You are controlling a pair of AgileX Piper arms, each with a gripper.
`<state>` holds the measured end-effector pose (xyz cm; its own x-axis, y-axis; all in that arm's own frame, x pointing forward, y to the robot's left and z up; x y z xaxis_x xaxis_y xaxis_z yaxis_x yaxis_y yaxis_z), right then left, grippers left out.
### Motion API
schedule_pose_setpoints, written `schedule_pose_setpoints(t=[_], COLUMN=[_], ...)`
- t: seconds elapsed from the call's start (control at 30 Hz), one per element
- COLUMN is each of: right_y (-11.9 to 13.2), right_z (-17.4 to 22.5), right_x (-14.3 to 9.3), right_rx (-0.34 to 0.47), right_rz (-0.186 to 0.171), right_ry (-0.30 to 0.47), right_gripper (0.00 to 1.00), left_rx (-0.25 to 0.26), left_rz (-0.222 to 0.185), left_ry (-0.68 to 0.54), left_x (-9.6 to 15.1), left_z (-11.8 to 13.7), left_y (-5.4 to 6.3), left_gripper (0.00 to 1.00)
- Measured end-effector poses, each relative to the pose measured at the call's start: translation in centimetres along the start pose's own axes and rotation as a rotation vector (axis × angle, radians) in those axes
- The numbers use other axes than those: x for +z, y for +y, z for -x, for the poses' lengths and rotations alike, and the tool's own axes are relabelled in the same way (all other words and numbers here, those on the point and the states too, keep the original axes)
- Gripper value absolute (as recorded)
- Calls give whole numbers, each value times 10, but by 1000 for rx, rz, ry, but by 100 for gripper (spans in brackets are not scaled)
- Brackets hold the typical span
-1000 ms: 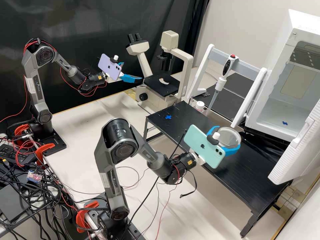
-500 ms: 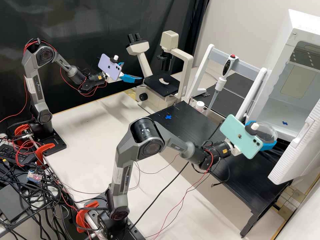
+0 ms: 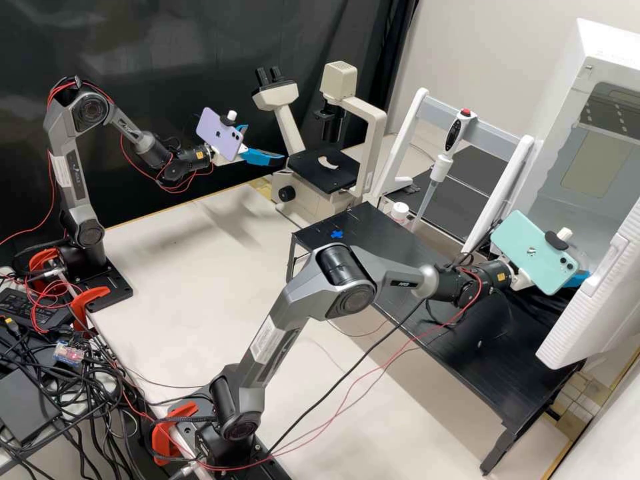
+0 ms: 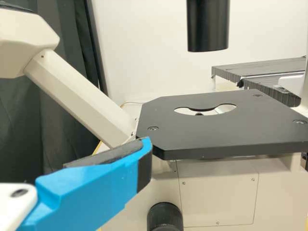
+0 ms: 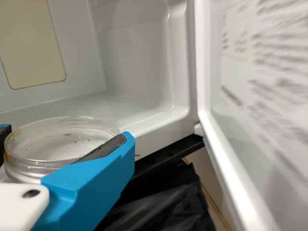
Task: Move the petri dish to the incubator
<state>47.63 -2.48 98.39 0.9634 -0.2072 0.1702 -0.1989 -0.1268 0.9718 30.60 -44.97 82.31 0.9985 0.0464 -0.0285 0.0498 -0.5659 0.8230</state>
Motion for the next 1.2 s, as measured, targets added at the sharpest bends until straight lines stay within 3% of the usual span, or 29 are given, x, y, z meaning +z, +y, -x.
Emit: schedule_pose_setpoints(t=[0.2, 0.3, 0.63, 0.67, 0.87, 1.2], right_y=[-8, -10, -11, -12, -14, -28], right_z=[-30, -40, -59, -60, -61, -58], right_x=[-9, -13, -12, -14, -13, 5], right_rx=[-15, -21, -27, -27, -16, -31], right_rz=[-2, 16, 24, 28, 63, 84], right_ry=[7, 14, 2, 5, -2, -32], right_gripper=[0, 0, 0, 100, 100, 100], left_rx=[0, 0, 0, 0, 0, 0], left_rz=[0, 0, 0, 0, 0, 0], left_ry=[0, 0, 0, 0, 0, 0], left_x=[0, 0, 0, 0, 0, 0], left_z=[0, 0, 0, 0, 0, 0], left_y=[0, 0, 0, 0, 0, 0], left_gripper=[100, 100, 100, 100, 100, 100])
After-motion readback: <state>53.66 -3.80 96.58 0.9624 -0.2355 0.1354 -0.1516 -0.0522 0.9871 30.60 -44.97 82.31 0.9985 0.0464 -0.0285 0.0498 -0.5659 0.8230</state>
